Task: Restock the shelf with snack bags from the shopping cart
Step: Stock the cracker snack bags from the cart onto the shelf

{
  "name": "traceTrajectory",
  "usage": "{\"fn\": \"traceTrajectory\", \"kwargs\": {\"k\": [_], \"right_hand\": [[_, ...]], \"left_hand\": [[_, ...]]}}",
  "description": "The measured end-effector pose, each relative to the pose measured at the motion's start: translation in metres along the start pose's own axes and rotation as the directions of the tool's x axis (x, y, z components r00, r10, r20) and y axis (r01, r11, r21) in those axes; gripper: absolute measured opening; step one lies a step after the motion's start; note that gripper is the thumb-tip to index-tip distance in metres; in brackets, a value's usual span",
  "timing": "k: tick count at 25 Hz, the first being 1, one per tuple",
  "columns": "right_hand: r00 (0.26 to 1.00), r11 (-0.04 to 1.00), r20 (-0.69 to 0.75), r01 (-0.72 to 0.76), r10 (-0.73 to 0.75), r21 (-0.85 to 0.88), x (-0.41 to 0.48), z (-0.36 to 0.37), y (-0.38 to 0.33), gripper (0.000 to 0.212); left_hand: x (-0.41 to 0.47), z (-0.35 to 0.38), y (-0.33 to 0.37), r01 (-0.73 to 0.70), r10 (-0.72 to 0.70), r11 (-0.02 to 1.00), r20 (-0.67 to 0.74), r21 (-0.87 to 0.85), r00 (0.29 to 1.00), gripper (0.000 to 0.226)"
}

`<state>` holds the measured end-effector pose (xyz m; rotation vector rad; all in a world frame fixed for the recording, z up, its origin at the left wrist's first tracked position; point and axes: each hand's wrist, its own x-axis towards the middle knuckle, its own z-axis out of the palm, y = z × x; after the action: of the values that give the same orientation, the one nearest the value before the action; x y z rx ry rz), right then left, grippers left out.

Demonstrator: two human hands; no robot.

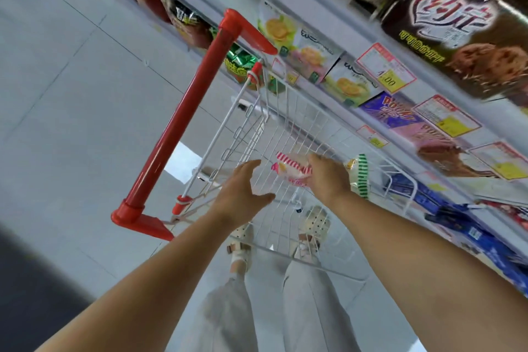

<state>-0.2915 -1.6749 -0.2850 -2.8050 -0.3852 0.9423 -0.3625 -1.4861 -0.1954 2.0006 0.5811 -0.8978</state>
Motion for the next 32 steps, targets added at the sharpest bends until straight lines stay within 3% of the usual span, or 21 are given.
{"fn": "traceTrajectory", "kwargs": {"k": [3, 4, 7, 9, 12, 14, 15, 16, 18, 19, 20, 22, 24, 27, 29, 32], "right_hand": [[0.987, 0.919, 0.114, -0.148, 0.113, 0.365, -0.033, -0.016, 0.000, 0.031], [0.979, 0.845, 0.148, -0.197, 0.141, 0.497, -0.044, -0.024, 0.003, 0.032], [0.970, 0.497, 0.229, -0.240, 0.083, 0.834, -0.069, -0.054, 0.007, 0.030], [0.968, 0.369, 0.249, -0.241, 0.027, 0.898, -0.077, -0.068, 0.005, 0.028], [0.953, 0.308, 0.304, -0.287, -0.008, 0.907, -0.075, -0.073, 0.000, 0.025], [0.954, 0.141, 0.295, -0.298, 0.048, 0.944, -0.070, -0.069, 0.002, 0.009], [0.950, 0.083, 0.277, -0.291, 0.147, 0.953, -0.068, -0.065, 0.004, 0.013], [0.920, 0.127, 0.238, -0.288, 0.311, 0.949, -0.064, -0.058, 0.008, 0.021], [0.764, 0.456, 0.025, -0.411, 0.644, 0.789, -0.056, -0.035, 0.026, 0.034], [0.718, 0.556, -0.037, -0.503, 0.695, 0.661, -0.054, -0.021, 0.034, 0.048], [0.716, 0.588, -0.011, -0.563, 0.698, 0.580, -0.054, -0.004, 0.041, 0.064], [0.739, 0.570, 0.116, -0.599, 0.663, 0.562, -0.053, 0.025, 0.047, 0.083], [0.733, 0.541, 0.132, -0.598, 0.667, 0.591, -0.049, 0.037, 0.051, 0.073], [0.709, 0.581, 0.094, -0.639, 0.699, 0.503, -0.048, 0.023, 0.055, 0.051], [0.750, 0.580, 0.098, -0.581, 0.654, 0.571, -0.064, 0.004, 0.064, 0.045], [0.835, 0.442, 0.159, -0.428, 0.526, 0.788, -0.110, -0.050, 0.060, 0.035]], "left_hand": [[-0.003, 0.002, 0.001, -0.003, 0.003, 1.000, 0.080, -0.001, 0.997, 0.110], [-0.002, 0.001, 0.001, -0.024, 0.021, 0.999, 0.109, 0.024, 0.994, 0.119], [0.005, -0.004, -0.002, -0.101, 0.084, 0.990, 0.167, 0.094, 0.982, 0.131], [0.013, -0.010, -0.004, -0.109, 0.075, 0.981, 0.202, 0.162, 0.977, 0.125], [0.024, -0.013, -0.019, -0.138, 0.060, 0.949, 0.270, 0.282, 0.961, 0.091], [0.025, -0.007, -0.027, -0.096, 0.062, 0.991, 0.315, 0.092, 0.947, 0.068], [0.022, -0.003, -0.029, -0.062, 0.068, 0.998, 0.329, -0.027, 0.942, 0.063], [0.021, 0.001, -0.030, -0.034, 0.074, 0.991, 0.317, -0.128, 0.946, 0.064], [0.019, 0.005, -0.030, 0.018, 0.048, 0.966, 0.244, -0.260, 0.969, 0.074], [0.018, 0.005, -0.029, 0.032, 0.036, 0.951, 0.215, -0.308, 0.976, 0.076], [0.018, 0.005, -0.030, 0.035, 0.039, 0.937, 0.202, -0.347, 0.979, 0.074], [0.013, 0.005, -0.029, 0.021, 0.070, 0.909, 0.203, -0.417, 0.977, 0.058], [0.005, 0.002, -0.027, 0.028, 0.084, 0.869, 0.203, -0.493, 0.975, 0.048], [-0.004, -0.005, -0.027, 0.059, 0.075, 0.803, 0.198, -0.593, 0.977, 0.045], [-0.011, -0.015, -0.021, 0.084, 0.062, 0.759, 0.201, -0.645, 0.978, 0.050], [-0.029, -0.039, -0.005, 0.082, 0.127, 0.721, 0.248, -0.688, 0.960, 0.060]]}}
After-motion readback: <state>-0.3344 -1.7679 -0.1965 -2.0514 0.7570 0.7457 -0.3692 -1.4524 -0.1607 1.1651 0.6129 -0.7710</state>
